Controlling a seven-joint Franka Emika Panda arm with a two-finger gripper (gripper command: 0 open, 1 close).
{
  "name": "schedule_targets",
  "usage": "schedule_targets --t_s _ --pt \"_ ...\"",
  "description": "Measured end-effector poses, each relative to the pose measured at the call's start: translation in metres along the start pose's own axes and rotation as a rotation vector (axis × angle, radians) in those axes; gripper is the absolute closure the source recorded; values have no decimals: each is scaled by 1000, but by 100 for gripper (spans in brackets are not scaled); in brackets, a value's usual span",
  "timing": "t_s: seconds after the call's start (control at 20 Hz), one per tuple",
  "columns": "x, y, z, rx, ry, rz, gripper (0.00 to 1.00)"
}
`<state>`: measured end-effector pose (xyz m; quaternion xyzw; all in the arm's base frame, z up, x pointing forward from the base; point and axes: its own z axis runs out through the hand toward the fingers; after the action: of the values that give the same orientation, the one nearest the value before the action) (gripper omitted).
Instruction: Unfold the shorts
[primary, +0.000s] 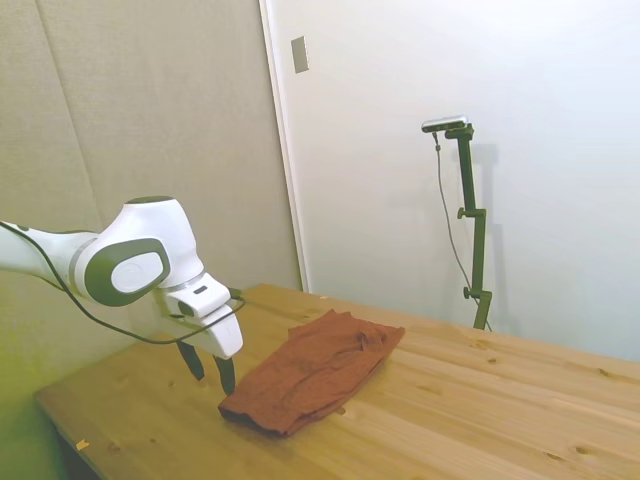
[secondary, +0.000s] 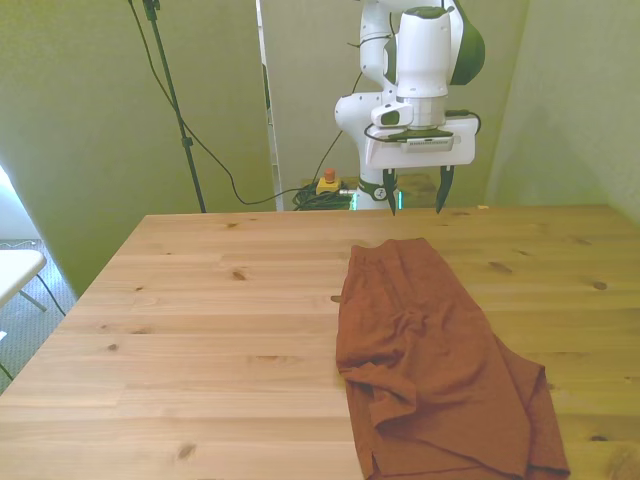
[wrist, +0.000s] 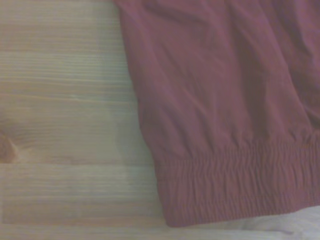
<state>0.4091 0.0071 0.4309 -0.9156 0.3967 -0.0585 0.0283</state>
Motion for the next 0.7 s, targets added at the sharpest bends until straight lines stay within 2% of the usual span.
schedule_targets --t_s 0.2,0.35,0.45,0.55,0.7 --pt "14 4 -8 17 13 29 0" --pt "59 31 -29 57 32 89 0" --pt "91 60 -34 75 26 131 0" --pt "120 91 -26 114 -15 166 0" --pt "154 127 9 210 -138 178 0"
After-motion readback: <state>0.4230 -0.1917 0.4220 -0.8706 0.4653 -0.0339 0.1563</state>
